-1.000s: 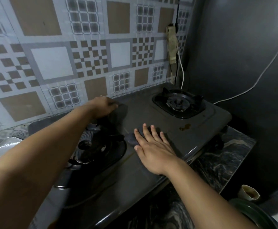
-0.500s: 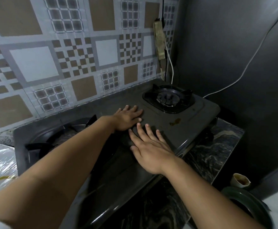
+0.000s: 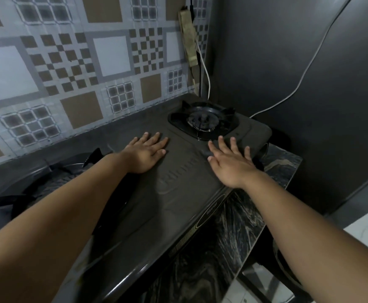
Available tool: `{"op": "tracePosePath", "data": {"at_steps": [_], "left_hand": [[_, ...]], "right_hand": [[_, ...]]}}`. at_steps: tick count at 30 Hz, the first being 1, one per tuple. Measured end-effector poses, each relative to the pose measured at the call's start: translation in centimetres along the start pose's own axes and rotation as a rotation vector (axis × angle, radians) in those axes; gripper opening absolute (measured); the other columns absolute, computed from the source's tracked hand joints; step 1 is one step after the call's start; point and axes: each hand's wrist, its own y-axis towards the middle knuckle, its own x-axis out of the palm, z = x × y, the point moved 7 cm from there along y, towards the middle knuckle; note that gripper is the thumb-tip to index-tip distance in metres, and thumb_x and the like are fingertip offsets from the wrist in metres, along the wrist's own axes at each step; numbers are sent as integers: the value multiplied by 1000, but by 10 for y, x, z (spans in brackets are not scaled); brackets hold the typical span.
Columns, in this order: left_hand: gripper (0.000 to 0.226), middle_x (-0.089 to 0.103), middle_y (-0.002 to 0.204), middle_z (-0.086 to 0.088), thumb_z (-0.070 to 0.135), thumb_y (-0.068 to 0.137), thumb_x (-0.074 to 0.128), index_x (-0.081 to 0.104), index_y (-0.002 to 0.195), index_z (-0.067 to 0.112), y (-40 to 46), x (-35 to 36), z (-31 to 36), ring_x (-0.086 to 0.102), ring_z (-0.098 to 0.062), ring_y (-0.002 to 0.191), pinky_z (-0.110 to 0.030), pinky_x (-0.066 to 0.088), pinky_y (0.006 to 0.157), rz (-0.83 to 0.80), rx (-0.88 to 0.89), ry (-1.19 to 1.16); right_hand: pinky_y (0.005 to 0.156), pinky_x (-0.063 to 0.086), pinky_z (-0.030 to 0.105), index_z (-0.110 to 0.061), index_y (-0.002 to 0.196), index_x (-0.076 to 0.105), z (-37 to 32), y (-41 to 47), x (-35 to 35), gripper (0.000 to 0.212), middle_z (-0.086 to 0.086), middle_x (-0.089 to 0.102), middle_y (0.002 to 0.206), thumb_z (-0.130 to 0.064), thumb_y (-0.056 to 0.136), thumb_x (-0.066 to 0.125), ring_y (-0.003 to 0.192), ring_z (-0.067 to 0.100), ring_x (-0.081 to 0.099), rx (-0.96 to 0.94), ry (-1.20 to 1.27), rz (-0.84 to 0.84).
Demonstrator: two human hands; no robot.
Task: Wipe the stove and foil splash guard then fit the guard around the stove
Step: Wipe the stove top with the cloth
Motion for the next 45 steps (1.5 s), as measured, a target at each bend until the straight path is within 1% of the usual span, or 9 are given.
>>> {"op": "tracePosePath", "data": {"at_steps": [9,15,21,28,35,38,41,43,45], "left_hand": [[58,-13,165,6,54,102,11,-5,156,40,4,2,-3,-13,-23,152,-44,-6,123,-3,7,14],[57,-14,165,7,56,101,10,-7,155,43,6,4,-4,-14,-21,152,-43,-5,123,-13,12,23],[58,-16,165,9,59,100,7,-9,153,46,5,5,-5,-15,-20,151,-42,-6,123,-17,-3,28],[59,-19,163,11,61,96,5,-13,151,49,2,3,-1,-18,-17,150,-37,-9,120,-22,-5,38],[64,-18,163,13,73,86,-7,-16,146,54,5,5,-3,-19,-13,149,-32,-12,116,-23,-31,48],[85,-19,162,16,86,67,-17,-17,146,55,4,3,-2,-20,-11,148,-31,-13,115,-19,-28,28],[94,-20,161,17,91,59,-21,-17,146,55,1,1,2,-21,-11,147,-31,-13,116,-18,-26,12],[92,-19,162,16,90,62,-19,-15,147,54,2,0,3,-20,-11,148,-32,-12,116,-11,-26,8],[80,-18,163,14,83,76,-12,-13,149,52,3,0,3,-19,-13,149,-33,-11,117,-16,-33,13]], "right_hand": [[116,-10,59,-34,155,0,63,50,-19,59,-5,-15,164,-51,101,15,148,27,-19,141,-6,26],[116,-7,60,-39,155,5,84,66,-22,57,-7,-9,164,-54,101,14,149,27,-16,86,-6,60],[116,-3,60,-30,156,7,90,69,-22,60,-2,-6,165,-52,101,15,149,29,-13,93,2,116],[117,-2,59,-28,156,6,122,90,-33,61,-1,-9,165,-53,101,16,149,31,-13,140,0,57],[117,-2,58,-32,156,3,148,115,-45,63,-3,-12,164,-57,100,17,149,30,-14,158,2,6],[118,-1,56,-32,156,2,153,124,-49,63,-2,-11,164,-56,100,18,149,31,-12,153,1,-2],[119,2,54,-29,156,1,157,131,-52,63,1,-10,164,-54,101,17,150,32,-10,161,12,6],[120,4,52,-26,156,1,159,134,-53,63,4,-9,164,-53,101,17,150,33,-9,171,22,25],[120,5,51,-23,157,2,158,132,-53,63,6,-8,164,-51,102,16,150,32,-9,189,34,48]]}}
